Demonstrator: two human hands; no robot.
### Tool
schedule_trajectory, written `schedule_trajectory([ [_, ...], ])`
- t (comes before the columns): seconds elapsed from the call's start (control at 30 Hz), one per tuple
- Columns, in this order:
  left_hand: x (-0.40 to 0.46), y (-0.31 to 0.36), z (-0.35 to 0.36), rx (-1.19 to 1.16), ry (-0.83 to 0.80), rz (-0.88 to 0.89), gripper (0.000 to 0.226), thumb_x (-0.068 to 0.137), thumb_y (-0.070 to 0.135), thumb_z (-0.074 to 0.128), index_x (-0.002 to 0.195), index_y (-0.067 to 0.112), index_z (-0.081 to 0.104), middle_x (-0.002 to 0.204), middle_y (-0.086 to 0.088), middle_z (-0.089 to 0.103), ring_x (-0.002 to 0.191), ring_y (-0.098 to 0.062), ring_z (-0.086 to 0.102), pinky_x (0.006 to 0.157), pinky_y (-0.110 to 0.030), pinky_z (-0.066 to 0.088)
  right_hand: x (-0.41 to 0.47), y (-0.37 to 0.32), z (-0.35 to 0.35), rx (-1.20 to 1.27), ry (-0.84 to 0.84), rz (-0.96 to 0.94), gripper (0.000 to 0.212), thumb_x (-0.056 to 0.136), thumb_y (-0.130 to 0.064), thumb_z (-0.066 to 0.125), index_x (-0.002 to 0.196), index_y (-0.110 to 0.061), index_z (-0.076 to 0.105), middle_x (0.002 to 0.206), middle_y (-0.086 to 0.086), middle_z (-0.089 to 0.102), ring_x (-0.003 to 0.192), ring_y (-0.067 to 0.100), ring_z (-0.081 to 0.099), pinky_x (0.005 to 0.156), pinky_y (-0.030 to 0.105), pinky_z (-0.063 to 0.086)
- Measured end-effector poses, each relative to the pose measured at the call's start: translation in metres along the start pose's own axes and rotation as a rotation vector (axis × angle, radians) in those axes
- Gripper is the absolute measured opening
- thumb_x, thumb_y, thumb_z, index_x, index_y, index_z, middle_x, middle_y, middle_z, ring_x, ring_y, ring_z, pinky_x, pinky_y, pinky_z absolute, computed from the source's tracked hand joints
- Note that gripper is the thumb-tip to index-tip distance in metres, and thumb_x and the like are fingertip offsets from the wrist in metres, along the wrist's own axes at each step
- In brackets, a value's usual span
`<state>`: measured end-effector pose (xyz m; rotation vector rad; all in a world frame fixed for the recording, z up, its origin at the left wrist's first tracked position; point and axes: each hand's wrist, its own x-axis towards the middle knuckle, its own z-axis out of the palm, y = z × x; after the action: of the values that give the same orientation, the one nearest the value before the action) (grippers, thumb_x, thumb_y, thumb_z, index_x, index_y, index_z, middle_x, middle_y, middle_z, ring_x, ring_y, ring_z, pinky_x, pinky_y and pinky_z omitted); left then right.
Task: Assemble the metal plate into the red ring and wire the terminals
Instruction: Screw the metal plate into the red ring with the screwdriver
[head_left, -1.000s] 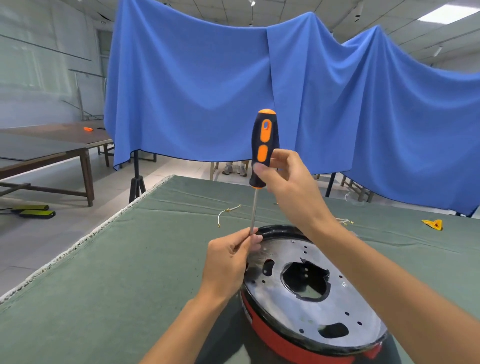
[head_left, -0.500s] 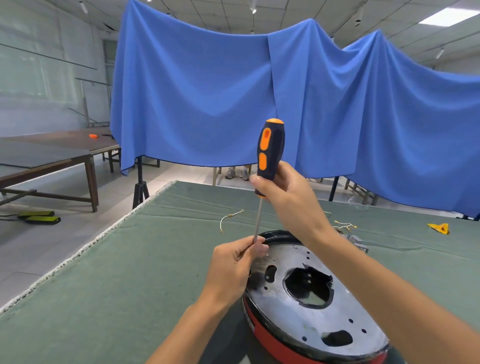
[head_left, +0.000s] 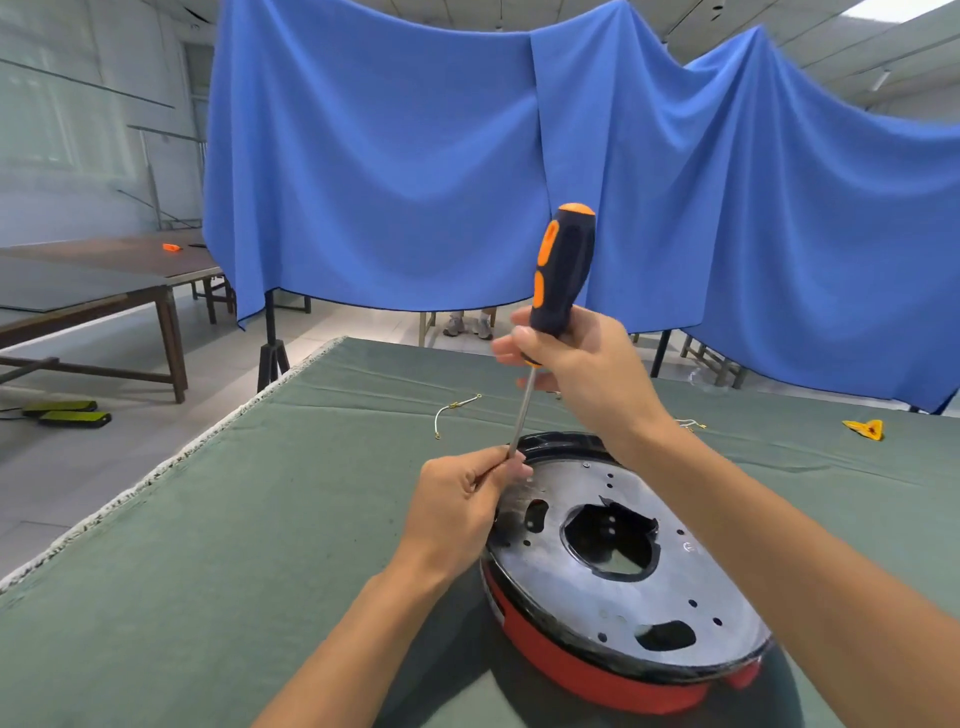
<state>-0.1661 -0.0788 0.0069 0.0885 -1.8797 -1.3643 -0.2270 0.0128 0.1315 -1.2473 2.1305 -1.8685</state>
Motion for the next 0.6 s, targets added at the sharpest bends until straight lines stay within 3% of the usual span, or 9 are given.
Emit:
schedule_trajectory([
  [0.1,0.001,-0.002,0.000,0.023,0.006,-0.025,0.017,0.088,0.012,0.065,0.076,0.017,0.077,0.078,0.018,0.073,0.074,-0.007,0.066,0.069,-0.023,0.049,0.002,-0.002,0.000,-0.254,0.141,-0.039,0.020,0.084,-0.028,0.069,0.069,-0.022,0.057,0.073,0.000,0.072,0.074,0.013,0.069,0.075,0.040,0.055],
  [0.2,0.000,-0.002,0.000,-0.009,0.012,-0.050,0.018,0.086,0.012,0.068,0.075,0.025,0.075,0.074,0.011,0.074,0.072,-0.004,0.068,0.070,-0.020,0.052,0.001,0.000,0.004,-0.566,0.238,-0.119,0.041,0.076,-0.055,0.069,0.066,-0.021,0.048,0.069,-0.003,0.067,0.069,0.017,0.062,0.067,0.034,0.049],
  [0.3,-0.001,0.000,0.001,-0.043,0.036,-0.064,0.018,0.085,0.013,0.069,0.076,0.028,0.073,0.068,0.010,0.073,0.063,0.003,0.065,0.062,-0.011,0.047,-0.002,-0.002,0.004,-0.369,0.069,-0.091,0.023,0.085,-0.043,0.064,0.080,-0.023,0.053,0.081,-0.005,0.066,0.075,0.006,0.060,0.072,0.024,0.048],
  [0.37,-0.001,0.001,0.002,-0.040,0.044,-0.062,0.018,0.085,0.015,0.069,0.075,0.030,0.073,0.067,0.010,0.072,0.061,0.004,0.064,0.061,-0.012,0.047,-0.002,-0.008,-0.002,-0.139,-0.062,0.000,0.009,0.089,-0.024,0.062,0.083,-0.023,0.056,0.095,0.006,0.071,0.089,0.016,0.066,0.080,0.029,0.052],
  [0.43,-0.001,0.000,0.001,0.012,0.036,-0.046,0.019,0.085,0.016,0.070,0.072,0.030,0.073,0.066,0.010,0.072,0.062,0.001,0.065,0.062,-0.014,0.048,-0.001,-0.009,-0.008,-0.178,-0.011,-0.020,0.016,0.087,-0.022,0.066,0.073,-0.017,0.060,0.084,0.009,0.073,0.083,0.022,0.069,0.073,0.033,0.054],
  [0.53,-0.001,-0.002,0.001,0.060,0.036,-0.028,0.018,0.084,0.016,0.071,0.068,0.023,0.074,0.064,0.010,0.072,0.059,0.002,0.064,0.059,-0.010,0.044,0.000,-0.009,-0.007,-0.611,0.197,-0.042,0.041,0.074,-0.055,0.070,0.058,-0.023,0.050,0.065,0.000,0.067,0.072,0.023,0.066,0.068,0.037,0.051],
  [0.6,-0.001,-0.001,0.001,0.057,0.041,-0.031,0.018,0.084,0.016,0.071,0.067,0.020,0.074,0.063,0.010,0.071,0.057,0.004,0.062,0.057,-0.008,0.041,0.001,-0.010,-0.007,-0.676,0.187,-0.012,0.047,0.071,-0.065,0.065,0.059,-0.025,0.043,0.063,-0.005,0.062,0.070,0.019,0.063,0.065,0.035,0.048],
])
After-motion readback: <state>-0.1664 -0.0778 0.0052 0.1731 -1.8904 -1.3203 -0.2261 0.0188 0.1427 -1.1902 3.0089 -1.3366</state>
